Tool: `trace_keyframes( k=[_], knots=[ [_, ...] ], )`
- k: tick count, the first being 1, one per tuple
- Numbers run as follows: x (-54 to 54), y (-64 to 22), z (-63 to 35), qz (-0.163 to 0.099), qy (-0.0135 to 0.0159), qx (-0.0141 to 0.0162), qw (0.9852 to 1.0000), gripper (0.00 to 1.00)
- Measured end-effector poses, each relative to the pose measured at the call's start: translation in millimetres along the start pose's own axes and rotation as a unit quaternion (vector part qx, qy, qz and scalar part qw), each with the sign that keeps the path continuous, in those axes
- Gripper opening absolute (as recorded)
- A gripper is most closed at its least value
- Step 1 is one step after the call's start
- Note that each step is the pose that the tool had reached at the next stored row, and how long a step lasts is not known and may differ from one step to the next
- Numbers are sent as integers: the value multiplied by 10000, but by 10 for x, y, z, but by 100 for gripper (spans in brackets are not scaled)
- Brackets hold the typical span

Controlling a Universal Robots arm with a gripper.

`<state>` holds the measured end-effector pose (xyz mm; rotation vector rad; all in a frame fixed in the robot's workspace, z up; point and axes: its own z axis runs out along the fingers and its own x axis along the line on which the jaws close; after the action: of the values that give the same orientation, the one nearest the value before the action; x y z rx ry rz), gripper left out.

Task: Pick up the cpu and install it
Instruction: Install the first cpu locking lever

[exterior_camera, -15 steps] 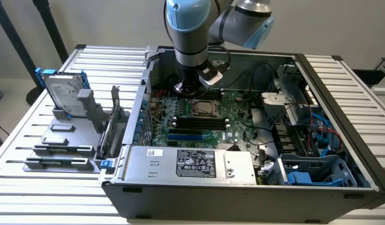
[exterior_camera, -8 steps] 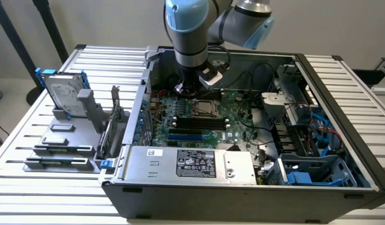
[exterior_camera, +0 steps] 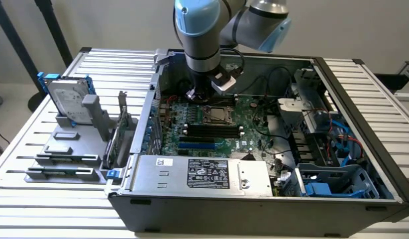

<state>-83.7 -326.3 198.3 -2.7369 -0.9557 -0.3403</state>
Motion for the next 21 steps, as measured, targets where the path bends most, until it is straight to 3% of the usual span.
trace_keyframes(
  k=[5, 11, 16, 21],
  knots=[
    [3, -6, 14, -6, -6, -21, 10000, 11],
    [15, 2, 18, -6, -10, -26, 10000, 11],
    [47, 28, 25, -3, -19, -19, 10000, 11],
    [79, 56, 30, 9, -53, 6, 10000, 11]
  ],
)
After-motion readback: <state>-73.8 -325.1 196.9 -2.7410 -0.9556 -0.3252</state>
